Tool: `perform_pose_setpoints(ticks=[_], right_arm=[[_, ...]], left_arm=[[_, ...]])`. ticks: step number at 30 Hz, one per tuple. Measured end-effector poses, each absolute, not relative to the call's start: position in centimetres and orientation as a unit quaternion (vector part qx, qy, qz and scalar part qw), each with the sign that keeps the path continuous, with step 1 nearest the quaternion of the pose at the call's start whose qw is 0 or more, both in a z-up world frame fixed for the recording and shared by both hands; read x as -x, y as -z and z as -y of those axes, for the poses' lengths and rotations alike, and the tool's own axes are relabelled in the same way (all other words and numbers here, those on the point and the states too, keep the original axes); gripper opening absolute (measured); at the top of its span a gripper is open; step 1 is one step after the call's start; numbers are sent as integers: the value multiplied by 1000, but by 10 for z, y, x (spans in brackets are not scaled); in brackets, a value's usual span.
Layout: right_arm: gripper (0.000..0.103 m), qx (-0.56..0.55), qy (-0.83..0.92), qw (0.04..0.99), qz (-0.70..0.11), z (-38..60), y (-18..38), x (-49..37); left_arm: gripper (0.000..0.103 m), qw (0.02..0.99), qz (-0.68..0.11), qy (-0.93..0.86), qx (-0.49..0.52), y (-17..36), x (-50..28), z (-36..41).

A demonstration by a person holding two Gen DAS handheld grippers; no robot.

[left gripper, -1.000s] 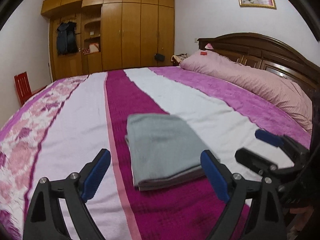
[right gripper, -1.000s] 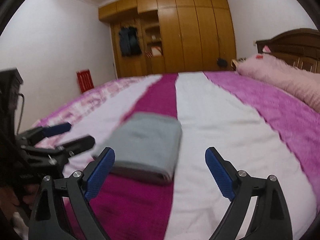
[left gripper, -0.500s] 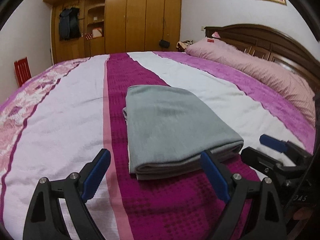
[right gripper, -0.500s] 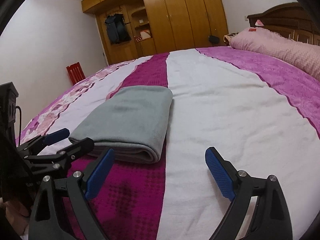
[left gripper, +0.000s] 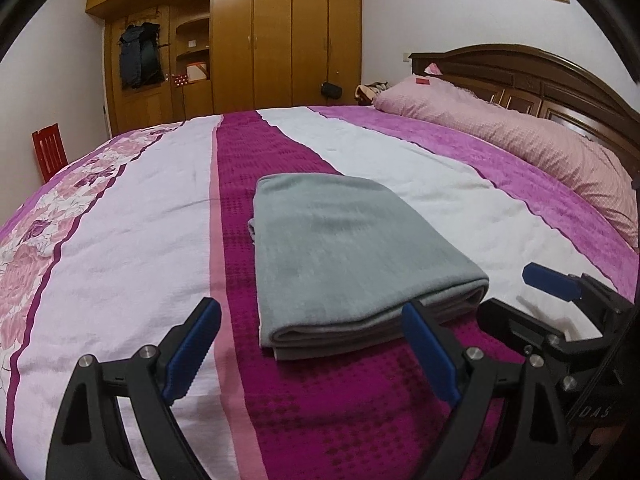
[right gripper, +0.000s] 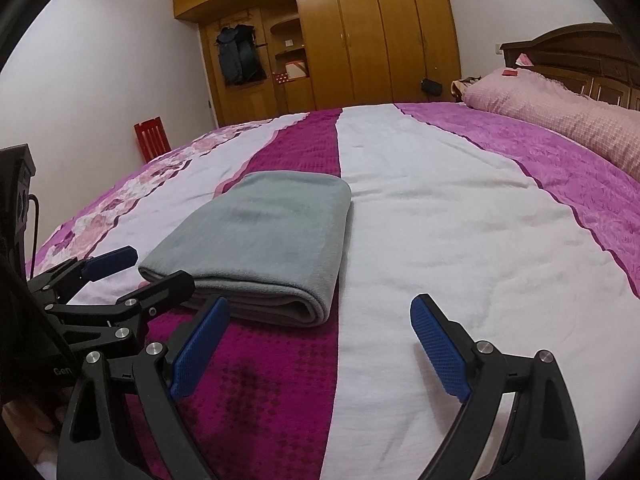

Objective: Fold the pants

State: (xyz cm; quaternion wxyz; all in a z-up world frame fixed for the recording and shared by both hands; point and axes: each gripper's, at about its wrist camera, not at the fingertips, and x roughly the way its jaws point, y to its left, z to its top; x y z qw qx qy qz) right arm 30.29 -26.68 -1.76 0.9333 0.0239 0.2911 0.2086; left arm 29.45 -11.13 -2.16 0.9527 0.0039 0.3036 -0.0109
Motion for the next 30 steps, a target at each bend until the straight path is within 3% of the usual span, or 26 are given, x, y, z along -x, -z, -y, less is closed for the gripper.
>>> perform_pose_setpoints(ticks=[30], right_arm=[[92,-24,-208,933,-294,266,17,-303]], left_arm=[[94,952,-307,8,-12,22,-296,114]])
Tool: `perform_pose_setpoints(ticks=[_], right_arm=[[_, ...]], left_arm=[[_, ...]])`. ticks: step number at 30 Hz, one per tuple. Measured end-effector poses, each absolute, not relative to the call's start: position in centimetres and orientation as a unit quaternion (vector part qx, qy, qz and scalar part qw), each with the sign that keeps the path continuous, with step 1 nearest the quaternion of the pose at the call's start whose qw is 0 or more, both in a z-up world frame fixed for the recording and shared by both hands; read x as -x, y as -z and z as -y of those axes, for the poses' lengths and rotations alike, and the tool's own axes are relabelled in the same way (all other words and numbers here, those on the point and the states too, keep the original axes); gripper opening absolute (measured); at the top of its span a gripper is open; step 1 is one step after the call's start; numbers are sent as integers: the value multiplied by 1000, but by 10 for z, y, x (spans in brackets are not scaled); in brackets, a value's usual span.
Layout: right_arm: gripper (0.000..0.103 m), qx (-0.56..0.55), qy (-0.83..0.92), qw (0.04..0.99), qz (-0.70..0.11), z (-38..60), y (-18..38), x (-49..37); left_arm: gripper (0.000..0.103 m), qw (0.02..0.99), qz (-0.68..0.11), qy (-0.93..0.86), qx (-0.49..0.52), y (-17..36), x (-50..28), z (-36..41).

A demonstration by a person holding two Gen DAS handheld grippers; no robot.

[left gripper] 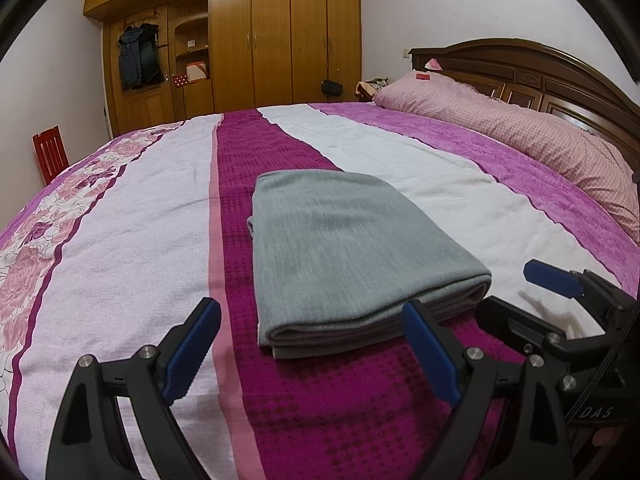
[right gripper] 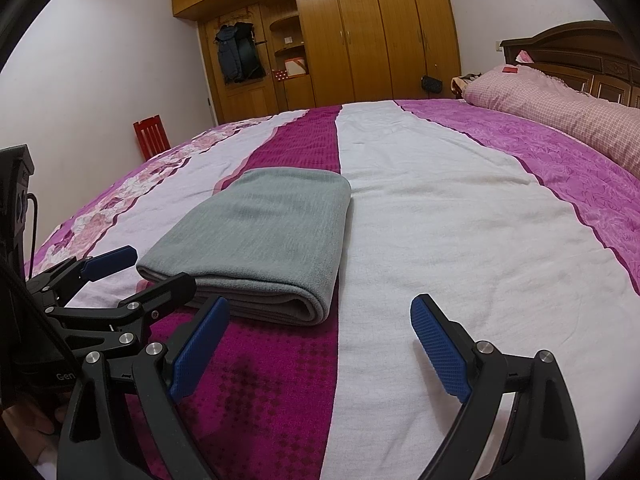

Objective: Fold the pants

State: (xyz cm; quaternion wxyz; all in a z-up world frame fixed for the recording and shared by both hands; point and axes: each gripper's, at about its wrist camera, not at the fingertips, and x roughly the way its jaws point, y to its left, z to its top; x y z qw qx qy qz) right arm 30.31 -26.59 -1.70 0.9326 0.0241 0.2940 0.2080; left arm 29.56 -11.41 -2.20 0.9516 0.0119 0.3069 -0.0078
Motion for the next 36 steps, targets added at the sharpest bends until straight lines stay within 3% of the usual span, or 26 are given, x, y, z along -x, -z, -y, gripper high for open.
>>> perform_pose_setpoints(ticks=[36], right_arm=[[92,-24,-208,932,-296,266,16,-304]], left_arm=[[94,950,-310,7,-13,25,-297,114]])
